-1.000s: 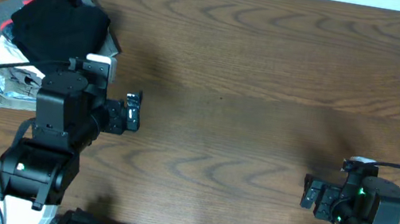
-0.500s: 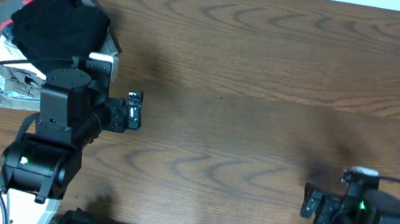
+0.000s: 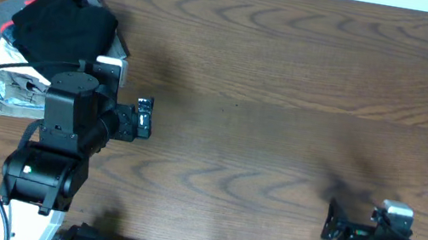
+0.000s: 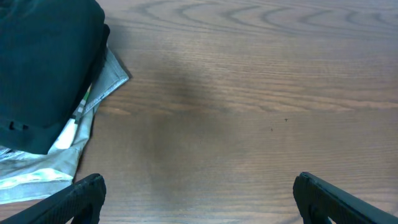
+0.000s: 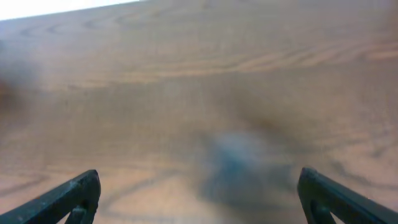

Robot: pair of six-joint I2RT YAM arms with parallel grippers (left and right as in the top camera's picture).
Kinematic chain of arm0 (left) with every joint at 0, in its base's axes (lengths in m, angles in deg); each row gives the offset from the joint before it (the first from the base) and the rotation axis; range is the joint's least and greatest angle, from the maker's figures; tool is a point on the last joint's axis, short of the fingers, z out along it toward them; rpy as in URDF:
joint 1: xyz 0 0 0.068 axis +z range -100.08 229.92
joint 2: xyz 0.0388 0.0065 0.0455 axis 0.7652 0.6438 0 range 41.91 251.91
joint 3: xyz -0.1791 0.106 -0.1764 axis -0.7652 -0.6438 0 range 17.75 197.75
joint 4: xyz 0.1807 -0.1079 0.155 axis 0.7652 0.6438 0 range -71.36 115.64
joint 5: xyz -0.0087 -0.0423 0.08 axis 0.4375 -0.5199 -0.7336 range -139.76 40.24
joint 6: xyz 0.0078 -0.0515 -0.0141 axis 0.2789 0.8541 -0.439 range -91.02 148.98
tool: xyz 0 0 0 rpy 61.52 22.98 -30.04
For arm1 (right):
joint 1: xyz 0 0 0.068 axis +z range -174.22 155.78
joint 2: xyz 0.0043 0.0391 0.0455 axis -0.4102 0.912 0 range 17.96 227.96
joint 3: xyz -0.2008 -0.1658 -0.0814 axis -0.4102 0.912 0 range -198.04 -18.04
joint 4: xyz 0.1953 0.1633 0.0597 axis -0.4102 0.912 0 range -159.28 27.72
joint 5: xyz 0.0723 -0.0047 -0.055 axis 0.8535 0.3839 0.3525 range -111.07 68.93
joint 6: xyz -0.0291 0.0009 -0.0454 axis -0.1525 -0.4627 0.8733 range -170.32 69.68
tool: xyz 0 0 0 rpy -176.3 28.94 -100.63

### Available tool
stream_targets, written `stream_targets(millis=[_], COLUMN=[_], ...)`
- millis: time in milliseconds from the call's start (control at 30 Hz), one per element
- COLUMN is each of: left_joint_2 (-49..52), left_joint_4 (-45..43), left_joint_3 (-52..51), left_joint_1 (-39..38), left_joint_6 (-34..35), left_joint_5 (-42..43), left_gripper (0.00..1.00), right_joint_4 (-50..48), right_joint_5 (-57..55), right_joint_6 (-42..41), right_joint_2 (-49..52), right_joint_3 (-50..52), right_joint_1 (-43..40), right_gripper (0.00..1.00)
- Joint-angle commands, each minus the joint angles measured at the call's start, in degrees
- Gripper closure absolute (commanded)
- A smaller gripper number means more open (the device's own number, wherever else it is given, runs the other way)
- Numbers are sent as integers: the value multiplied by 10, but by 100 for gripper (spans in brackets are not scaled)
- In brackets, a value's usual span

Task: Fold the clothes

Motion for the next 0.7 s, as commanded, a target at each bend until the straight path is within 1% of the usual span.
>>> stream_targets(millis=[0,67,133,367,433,567,667], left_joint_2=[0,0,0,0,0,0,0], left_joint_4=[0,0,0,0,0,0,0], left_joint_3=[-3,-3,-3,-3,-3,-3,-3], left_joint_1=[1,1,1,1,1,1,1], left_joint_6=[5,5,5,5,5,5,5], left_joint_5=[4,4,4,4,4,4,4], left_gripper=[2,2,2,2,2,2,2], right_joint_4=[-51,-113,-210,-490,-497,-495,-494], right_joint_5=[-2,-2,-2,-1,0,5,4], right_joint_6=[3,5,21,36,47,100,104], right_joint_2=[-5,-5,-5,-5,-5,-5,-5], right_joint_3=[42,76,127,264,267,267,267], right_joint_1=[-2,-2,-2,-2,0,3,7], right_gripper=[1,1,1,1,1,1,1])
